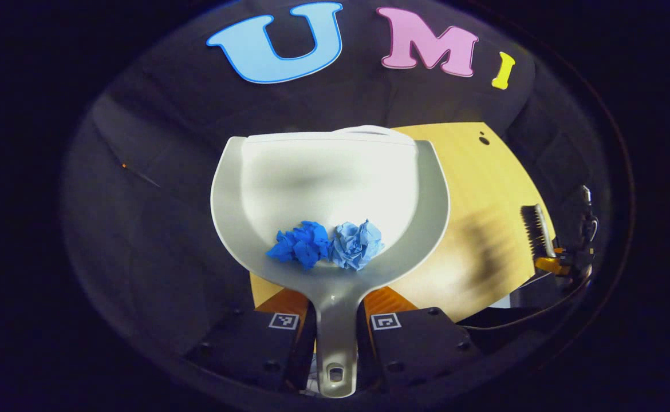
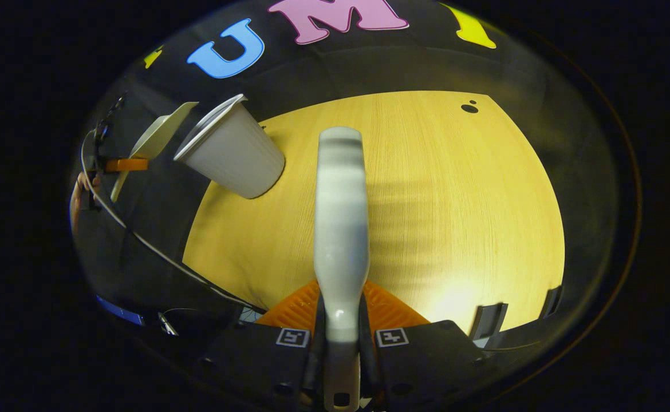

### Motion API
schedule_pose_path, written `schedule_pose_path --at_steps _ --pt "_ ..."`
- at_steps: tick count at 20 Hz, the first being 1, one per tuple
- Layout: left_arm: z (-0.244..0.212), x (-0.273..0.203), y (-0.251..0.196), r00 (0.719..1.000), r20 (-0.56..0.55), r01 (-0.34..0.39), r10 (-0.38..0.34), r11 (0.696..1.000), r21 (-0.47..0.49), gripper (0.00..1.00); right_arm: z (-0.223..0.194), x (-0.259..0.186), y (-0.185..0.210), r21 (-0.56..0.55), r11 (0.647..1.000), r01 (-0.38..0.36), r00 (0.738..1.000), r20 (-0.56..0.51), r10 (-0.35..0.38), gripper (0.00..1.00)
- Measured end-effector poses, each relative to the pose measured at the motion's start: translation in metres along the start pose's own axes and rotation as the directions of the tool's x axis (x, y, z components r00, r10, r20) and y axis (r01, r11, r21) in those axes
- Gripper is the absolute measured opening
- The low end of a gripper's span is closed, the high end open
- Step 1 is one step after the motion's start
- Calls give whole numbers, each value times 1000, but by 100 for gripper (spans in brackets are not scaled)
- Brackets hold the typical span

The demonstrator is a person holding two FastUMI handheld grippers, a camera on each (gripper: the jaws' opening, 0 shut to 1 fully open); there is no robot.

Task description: Pick up the small broom and dustpan from the desktop, sweep the trash into the dustpan with the broom, and then empty the trash into the garbage bin.

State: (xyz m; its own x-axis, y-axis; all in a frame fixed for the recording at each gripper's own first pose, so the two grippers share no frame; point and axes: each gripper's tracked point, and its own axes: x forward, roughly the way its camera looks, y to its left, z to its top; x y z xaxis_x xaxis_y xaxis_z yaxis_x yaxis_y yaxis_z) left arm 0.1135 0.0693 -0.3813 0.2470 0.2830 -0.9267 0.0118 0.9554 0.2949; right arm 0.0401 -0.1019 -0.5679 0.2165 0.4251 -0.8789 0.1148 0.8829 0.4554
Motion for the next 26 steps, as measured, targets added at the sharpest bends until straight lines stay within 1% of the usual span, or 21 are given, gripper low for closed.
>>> schedule_pose_path --at_steps 1,2,3,4,5,6,7,8,9,11,12,14,15,16,19,21,23,24,25,26 --pt "-2 -2 -5 999 -45 -6 7 1000 25 29 2 -3 0 -4 1000 0 1000 -11 0 28" --pt "4 -6 -1 996 -88 -24 31 997 79 29 3 -4 0 -2 1000 -5 1000 -14 5 28" --pt "12 -11 3 990 -120 -57 75 988 146 29 5 -5 0 7 1000 -12 1000 -17 12 28" --pt "17 -16 11 983 -128 -98 129 969 225 29 4 -4 0 18 1000 -15 1000 -22 15 28" --pt "23 -22 13 973 -132 -141 190 940 311 29 4 -4 1 26 1000 -17 999 -27 18 28" --pt "27 -26 17 959 -137 -178 249 902 393 29 2 -4 2 32 999 -20 999 -31 21 28" --pt "33 -28 19 944 -134 -210 302 862 461 30 3 -5 2 38 999 -21 999 -30 22 28" --pt "38 -29 18 933 -123 -232 339 826 514 29 4 -6 2 42 999 -23 999 -24 24 28" --pt "43 -31 14 927 -112 -244 359 800 548 29 5 -7 1 45 999 -24 1000 -16 24 28" --pt "44 -31 9 923 -107 -244 370 776 581 29 9 -7 -1 52 999 -18 1000 3 18 28" --pt "46 -32 12 919 -102 -248 381 759 602 29 11 -7 -2 56 998 -17 1000 7 16 28" --pt "45 -32 22 901 -53 -294 430 696 655 29 12 -8 -10 59 998 -9 1000 12 8 28" --pt "45 -33 25 893 -33 -315 448 677 665 29 11 -11 -13 57 998 -5 1000 14 5 28" --pt "44 -32 26 888 -17 -335 460 670 663 29 12 -11 -14 58 998 -6 1000 17 5 28" --pt "45 -31 20 881 25 -391 472 697 601 29 8 -10 -15 65 998 -11 1000 8 10 28" --pt "44 -33 22 875 58 -420 480 696 582 29 10 -9 -13 61 998 -21 1000 6 21 28" --pt "44 -48 21 868 119 -461 482 694 554 29 14 -8 -10 56 998 -29 1000 12 28 28" --pt "41 -58 20 863 155 -485 481 701 522 29 16 -10 -10 53 998 -28 999 16 28 28" --pt "41 -65 18 861 195 -501 469 720 480 29 19 -10 -11 51 998 -27 999 21 26 28" --pt "44 -72 19 861 243 -508 446 747 428 29 23 -11 -12 53 998 -25 999 23 24 28"
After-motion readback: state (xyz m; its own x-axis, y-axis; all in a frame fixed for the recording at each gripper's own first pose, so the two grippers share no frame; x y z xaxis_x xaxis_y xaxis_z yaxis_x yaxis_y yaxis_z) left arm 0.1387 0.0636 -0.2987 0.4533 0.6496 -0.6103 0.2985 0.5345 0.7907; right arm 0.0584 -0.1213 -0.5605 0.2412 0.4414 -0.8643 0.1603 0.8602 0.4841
